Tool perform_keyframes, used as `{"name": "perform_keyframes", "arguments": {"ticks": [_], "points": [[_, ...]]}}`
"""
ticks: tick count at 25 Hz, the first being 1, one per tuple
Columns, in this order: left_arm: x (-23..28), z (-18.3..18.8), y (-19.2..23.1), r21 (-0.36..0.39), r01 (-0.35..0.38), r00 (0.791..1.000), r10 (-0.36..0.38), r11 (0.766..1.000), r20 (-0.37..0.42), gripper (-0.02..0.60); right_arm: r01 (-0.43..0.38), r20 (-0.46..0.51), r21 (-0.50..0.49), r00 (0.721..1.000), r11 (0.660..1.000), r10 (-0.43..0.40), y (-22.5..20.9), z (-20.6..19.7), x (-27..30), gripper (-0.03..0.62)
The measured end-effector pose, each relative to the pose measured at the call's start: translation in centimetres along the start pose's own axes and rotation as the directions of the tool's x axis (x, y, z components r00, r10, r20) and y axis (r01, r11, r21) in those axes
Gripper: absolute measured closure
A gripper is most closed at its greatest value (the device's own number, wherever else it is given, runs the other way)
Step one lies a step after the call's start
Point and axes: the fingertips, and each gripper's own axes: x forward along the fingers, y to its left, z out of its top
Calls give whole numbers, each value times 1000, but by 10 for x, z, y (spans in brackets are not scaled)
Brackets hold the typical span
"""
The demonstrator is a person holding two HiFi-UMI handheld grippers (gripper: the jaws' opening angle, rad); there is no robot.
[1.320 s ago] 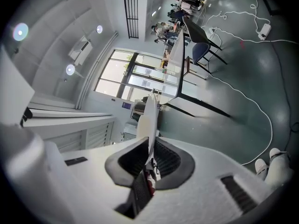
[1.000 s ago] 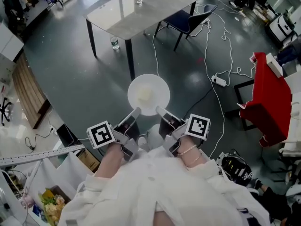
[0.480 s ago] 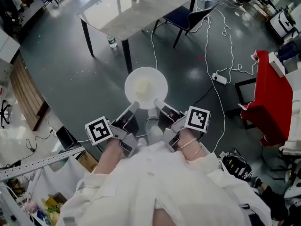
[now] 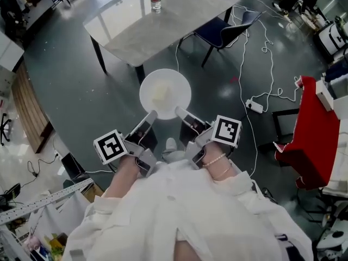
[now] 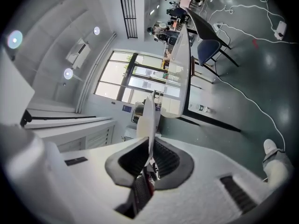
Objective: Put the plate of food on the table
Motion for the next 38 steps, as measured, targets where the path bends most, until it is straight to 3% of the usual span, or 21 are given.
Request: {"name": "perform_keyframes", "arguments": {"ticks": [8,12,24,33,38], "points": [[72,30,2,18,-1,999,1,1000,35,554,-9,-20,-16,1000,1000,9,-19,77,23,580],[82,41,6,19,1,999,-2,1000,48,554,-41,-41,-36,998,999,40,-20,89,35,580],[114,67,30,-2,-50,999,50,999,-6,554,6,-48,-28,999,1000,-7,-42,116,62,580],[163,127,42,-12,-46,998,45,999,-33,554,15,-34,-4,999,1000,-16,-50,168,117,580],[206,187,55,-41,-50,997,48,998,-54,554,26,-23,33,999,999,-26,-54,215,174,580]]}}
